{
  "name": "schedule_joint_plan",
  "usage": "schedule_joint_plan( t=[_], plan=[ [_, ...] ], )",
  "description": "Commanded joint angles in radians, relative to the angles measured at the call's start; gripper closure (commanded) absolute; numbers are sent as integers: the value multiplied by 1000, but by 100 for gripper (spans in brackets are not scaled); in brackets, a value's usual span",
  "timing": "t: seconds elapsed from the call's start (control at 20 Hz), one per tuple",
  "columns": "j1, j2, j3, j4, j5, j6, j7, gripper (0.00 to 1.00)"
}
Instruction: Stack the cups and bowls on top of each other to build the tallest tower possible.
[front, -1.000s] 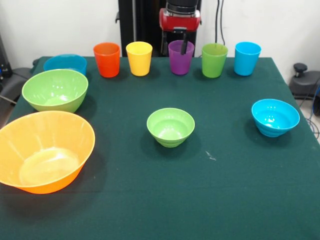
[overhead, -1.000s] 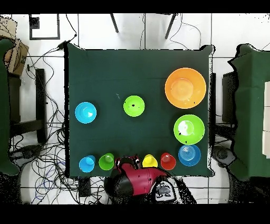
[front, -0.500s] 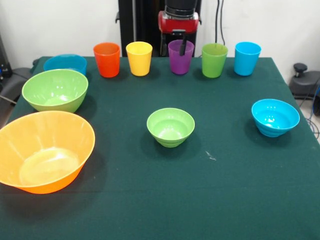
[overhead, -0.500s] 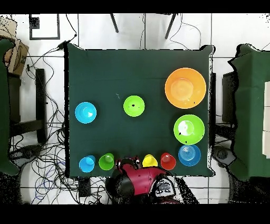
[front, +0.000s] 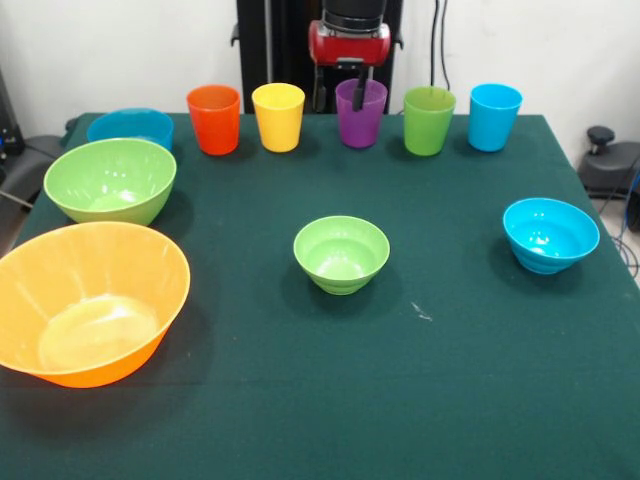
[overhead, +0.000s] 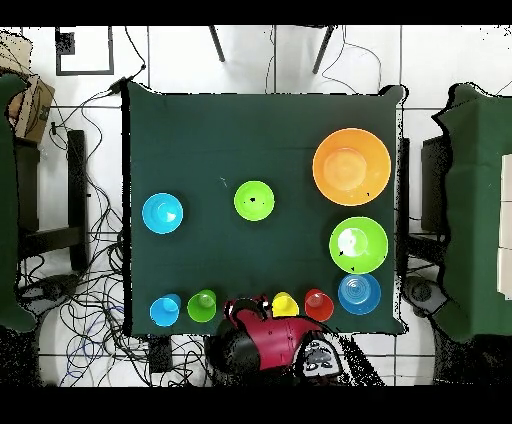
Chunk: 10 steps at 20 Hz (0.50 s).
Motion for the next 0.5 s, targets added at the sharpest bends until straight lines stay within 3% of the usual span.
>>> schedule_joint_plan(
  t=[0.05,0.5],
  plan=[
    [-41,-40,123,-28,-40,128,37,0],
    [-55,-56,139,-9,-45,149,30,0]
  ],
)
